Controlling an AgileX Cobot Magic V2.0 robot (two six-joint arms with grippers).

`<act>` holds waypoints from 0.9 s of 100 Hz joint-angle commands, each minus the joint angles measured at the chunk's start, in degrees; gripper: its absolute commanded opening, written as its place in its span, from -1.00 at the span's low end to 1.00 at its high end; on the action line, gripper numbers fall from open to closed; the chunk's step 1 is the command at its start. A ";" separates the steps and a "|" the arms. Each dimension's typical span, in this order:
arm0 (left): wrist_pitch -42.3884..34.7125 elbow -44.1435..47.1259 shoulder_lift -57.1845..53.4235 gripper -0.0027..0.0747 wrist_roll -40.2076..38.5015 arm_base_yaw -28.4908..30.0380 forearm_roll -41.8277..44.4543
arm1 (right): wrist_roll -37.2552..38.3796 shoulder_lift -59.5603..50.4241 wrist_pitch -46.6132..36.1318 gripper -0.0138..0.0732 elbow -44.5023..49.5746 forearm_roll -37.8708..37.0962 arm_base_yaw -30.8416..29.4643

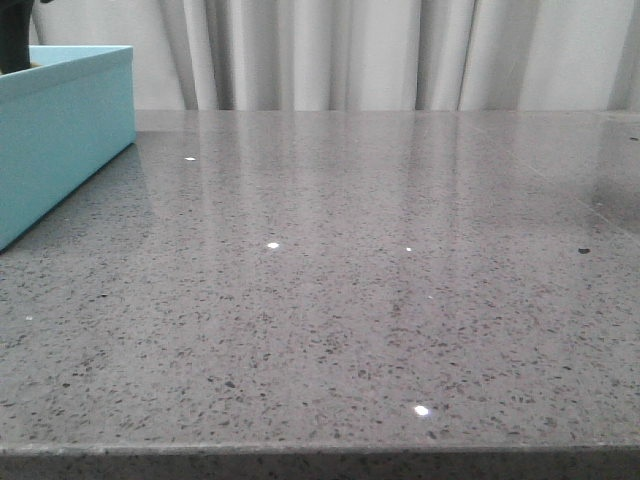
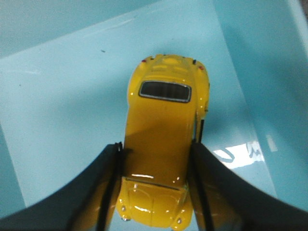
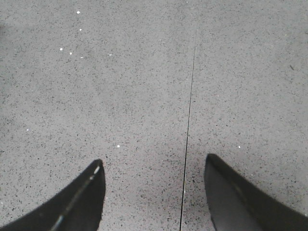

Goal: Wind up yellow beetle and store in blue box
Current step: 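Lower the beetle into the box and open the left gripper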

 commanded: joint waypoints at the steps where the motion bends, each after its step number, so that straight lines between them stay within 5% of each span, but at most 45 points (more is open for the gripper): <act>1: 0.67 0.03 -3.87 -0.39 -0.88 0.99 0.11 | -0.32 -1.71 -3.88 0.36 -1.24 -0.81 0.02; 47: 0.43 4.11 -3.87 -0.37 -0.88 2.31 0.08 | -0.32 -1.71 -4.07 0.36 -1.24 -0.81 0.02; 71: 0.54 4.11 -3.87 0.14 -0.78 2.31 -0.31 | -0.32 -1.71 -4.02 0.36 -1.24 -0.81 0.02; 90: 0.54 4.11 -3.92 0.18 -0.78 2.31 -0.31 | -0.32 -1.71 -3.98 0.36 -1.24 -0.81 0.02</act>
